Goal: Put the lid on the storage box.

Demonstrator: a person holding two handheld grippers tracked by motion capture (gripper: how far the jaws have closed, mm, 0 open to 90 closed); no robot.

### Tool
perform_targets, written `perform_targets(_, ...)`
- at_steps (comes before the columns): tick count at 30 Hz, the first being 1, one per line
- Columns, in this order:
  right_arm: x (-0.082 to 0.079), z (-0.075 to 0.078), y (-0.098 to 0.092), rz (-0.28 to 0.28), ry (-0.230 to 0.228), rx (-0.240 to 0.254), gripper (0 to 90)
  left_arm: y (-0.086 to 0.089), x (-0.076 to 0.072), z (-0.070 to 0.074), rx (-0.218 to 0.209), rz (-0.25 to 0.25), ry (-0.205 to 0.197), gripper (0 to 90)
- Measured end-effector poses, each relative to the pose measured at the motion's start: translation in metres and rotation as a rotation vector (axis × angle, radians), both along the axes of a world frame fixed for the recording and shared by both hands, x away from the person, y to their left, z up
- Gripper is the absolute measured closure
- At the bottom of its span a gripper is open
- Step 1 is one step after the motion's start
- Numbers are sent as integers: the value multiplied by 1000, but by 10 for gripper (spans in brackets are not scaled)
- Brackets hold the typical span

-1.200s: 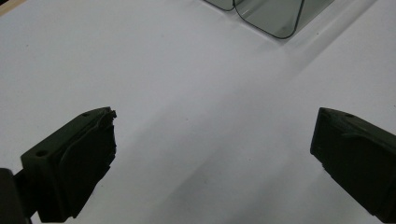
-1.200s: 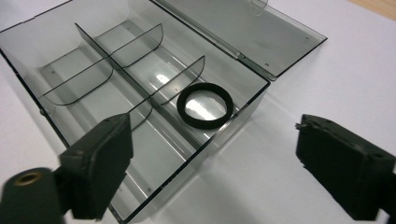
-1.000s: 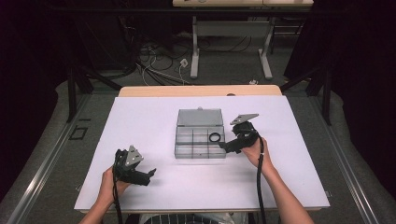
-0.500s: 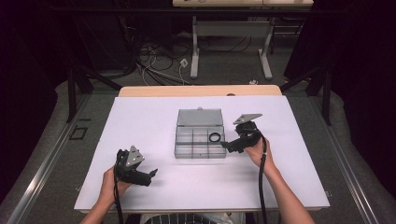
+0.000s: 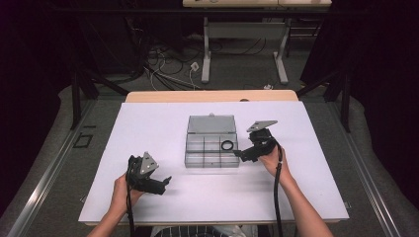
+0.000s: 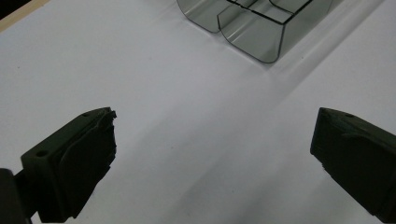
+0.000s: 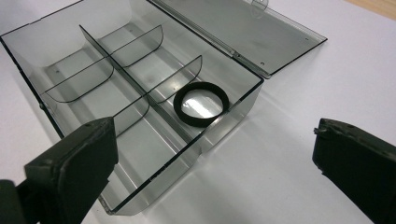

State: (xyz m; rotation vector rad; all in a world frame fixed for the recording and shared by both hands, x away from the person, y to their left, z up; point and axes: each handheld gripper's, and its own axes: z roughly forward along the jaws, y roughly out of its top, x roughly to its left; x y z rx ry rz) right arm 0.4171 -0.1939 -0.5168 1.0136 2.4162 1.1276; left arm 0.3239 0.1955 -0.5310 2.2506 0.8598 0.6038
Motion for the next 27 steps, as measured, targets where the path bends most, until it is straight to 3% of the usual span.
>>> perform_targets(6, 2, -2, -2, -10, -9, 4, 0, -10, 16, 5, -13, 7, -13, 1)
perform_targets(17, 3, 1, -8, -52, -36, 20, 0, -33, 45, 11, -92, 39, 44, 1)
perform_targets(21, 4, 0, -8, -53, -23, 19, 0, -45, 56, 13, -111, 34, 65, 1)
perform_targets(27, 5, 1, -8, -52, -17, 11, 0, -64, 69, 17, -86, 24, 76, 1)
